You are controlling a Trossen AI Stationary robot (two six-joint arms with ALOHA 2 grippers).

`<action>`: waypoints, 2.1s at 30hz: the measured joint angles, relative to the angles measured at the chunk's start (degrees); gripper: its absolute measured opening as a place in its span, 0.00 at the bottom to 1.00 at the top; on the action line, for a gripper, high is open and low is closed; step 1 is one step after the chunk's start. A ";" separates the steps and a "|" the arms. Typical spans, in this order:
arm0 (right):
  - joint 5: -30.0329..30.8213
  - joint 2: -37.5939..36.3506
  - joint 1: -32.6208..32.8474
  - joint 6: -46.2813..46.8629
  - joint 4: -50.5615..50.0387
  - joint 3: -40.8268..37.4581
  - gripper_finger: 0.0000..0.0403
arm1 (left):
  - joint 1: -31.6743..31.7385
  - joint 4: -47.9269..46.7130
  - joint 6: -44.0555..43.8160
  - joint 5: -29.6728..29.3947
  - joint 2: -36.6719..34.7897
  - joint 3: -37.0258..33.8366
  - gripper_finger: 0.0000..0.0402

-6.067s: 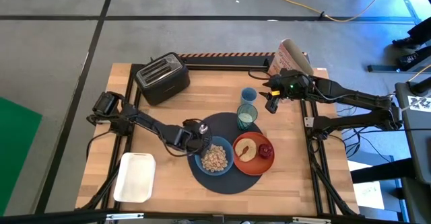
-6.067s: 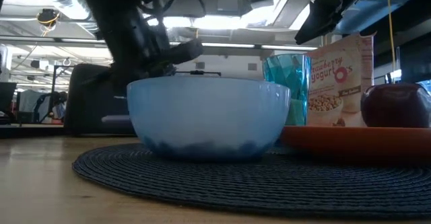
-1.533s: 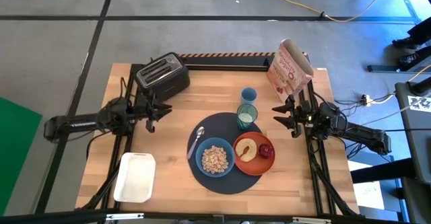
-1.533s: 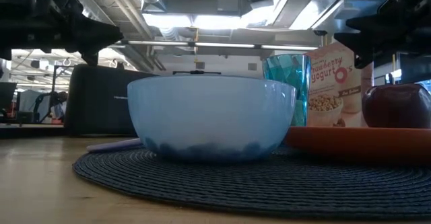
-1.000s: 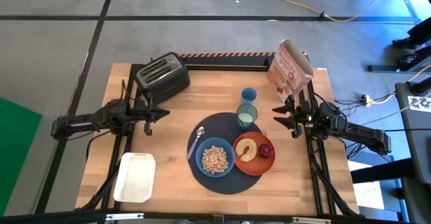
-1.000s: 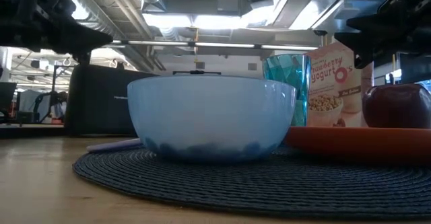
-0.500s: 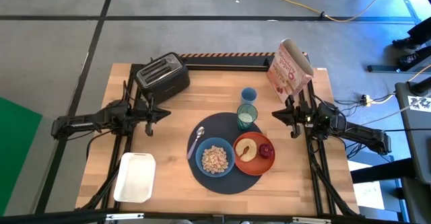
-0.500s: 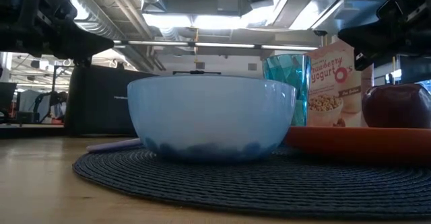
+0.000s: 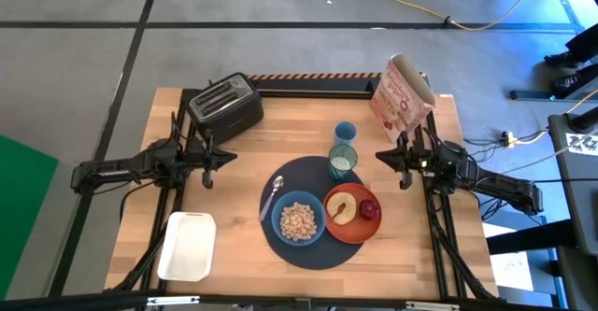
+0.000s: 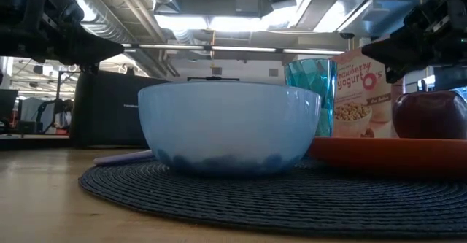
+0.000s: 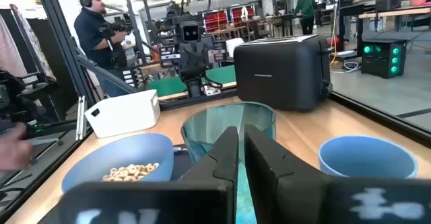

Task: Arrange a breakfast setting
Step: Return to Home Position

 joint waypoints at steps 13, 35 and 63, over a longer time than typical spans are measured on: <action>0.11 0.00 -0.02 1.62 -0.06 0.00 0.05 | 0.00 0.01 0.00 -0.02 0.00 0.00 0.00; 0.10 0.00 -0.02 2.29 -0.12 0.00 0.05 | 0.00 0.04 0.00 -0.02 0.00 -0.02 0.00; 0.09 0.02 -0.02 2.25 -0.14 0.00 0.05 | 0.01 0.04 0.00 -0.03 0.00 -0.04 0.00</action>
